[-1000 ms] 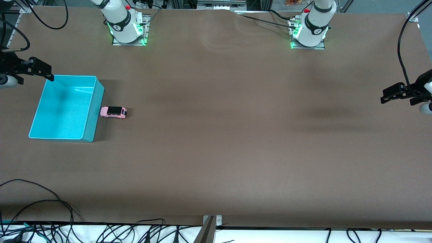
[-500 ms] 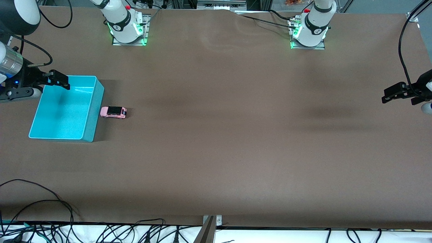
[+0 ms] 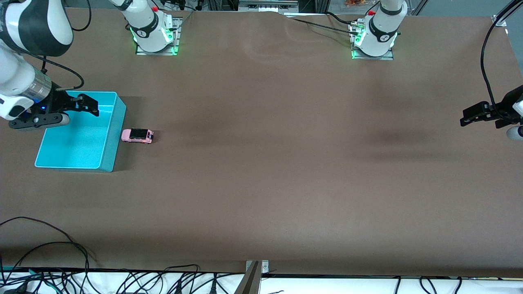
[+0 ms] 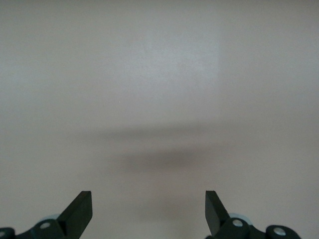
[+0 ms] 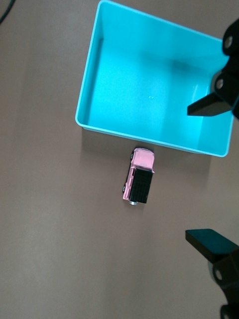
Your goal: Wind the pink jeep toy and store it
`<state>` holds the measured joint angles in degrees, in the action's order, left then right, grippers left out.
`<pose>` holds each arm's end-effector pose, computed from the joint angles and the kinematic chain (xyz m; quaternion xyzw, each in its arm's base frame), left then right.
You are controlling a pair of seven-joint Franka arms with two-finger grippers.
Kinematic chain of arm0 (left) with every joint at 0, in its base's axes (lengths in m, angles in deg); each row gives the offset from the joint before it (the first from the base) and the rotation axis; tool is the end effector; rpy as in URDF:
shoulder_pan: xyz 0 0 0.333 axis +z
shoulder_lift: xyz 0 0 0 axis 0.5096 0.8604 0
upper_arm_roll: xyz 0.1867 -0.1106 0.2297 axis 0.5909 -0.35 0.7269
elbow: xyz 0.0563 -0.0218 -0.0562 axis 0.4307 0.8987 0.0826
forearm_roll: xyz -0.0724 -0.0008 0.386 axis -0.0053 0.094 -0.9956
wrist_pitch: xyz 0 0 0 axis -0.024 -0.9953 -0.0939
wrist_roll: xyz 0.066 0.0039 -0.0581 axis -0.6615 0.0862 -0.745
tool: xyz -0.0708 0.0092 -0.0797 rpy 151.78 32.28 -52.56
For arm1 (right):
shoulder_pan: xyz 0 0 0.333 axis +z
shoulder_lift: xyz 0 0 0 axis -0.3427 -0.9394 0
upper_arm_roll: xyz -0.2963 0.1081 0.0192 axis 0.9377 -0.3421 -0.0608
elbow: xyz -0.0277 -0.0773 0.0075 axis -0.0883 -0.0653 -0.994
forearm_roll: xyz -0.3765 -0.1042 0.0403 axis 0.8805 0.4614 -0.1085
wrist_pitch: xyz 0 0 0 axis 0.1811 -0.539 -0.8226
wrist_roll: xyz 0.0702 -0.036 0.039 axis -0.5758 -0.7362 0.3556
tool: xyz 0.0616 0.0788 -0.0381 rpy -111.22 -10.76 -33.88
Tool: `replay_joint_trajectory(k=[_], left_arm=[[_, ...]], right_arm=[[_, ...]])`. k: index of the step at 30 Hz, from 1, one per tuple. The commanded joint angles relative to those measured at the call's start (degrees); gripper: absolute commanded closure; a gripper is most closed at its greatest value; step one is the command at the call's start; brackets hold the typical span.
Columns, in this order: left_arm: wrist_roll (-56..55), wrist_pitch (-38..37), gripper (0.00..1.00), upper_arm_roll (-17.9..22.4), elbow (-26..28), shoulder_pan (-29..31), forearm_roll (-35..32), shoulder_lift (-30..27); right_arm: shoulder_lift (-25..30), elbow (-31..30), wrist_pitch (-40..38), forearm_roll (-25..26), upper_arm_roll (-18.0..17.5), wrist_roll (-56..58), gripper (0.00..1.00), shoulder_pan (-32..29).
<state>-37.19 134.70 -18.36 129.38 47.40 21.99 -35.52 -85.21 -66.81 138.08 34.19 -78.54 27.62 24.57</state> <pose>0.5937 0.0663 0.5620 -0.9994 0.0221 0.0261 0.0021 0.5433 -0.0175 0.4648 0.9963 0.0828 -0.0245 0.0042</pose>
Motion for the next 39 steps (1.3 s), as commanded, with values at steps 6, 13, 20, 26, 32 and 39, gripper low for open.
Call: replay_joint_trajectory(k=[6, 13, 20, 26, 32, 39], left_arm=[[0.8, 1.2, 0.00, -0.3, 0.4, 0.5, 1.2, 0.0], [0.7, 1.1, 0.00, -0.3, 0.5, 0.1, 1.1, 0.0], [0.6, 2.0, 0.00, -0.3, 0.5, 0.1, 0.9, 1.2], [0.6, 2.0, 0.00, -0.3, 0.7, 0.1, 0.9, 1.1], [0.7, 2.7, 0.00, -0.3, 0.3, 0.3, 1.2, 1.0], [0.7, 2.8, 0.00, -0.3, -0.3, 0.3, 1.6, 0.6]], right_arm=[[3.2, -9.9, 7.5, -0.6, -0.5, -0.8, 0.00, 0.3], [2.6, -15.4, 14.1, -3.0, -1.7, -7.8, 0.00, 0.4], [1.5, -17.7, 15.7, -3.0, -3.7, -20.6, 0.00, 0.5], [0.5, -19.2, 16.5, -3.1, -3.7, -25.0, 0.00, 0.5], [-3.1, -19.8, 18.5, -3.1, -3.7, -38.5, 0.00, 0.5], [-6.3, -20.7, 25.8, -3.1, -3.7, -53.4, 0.00, 0.5]])
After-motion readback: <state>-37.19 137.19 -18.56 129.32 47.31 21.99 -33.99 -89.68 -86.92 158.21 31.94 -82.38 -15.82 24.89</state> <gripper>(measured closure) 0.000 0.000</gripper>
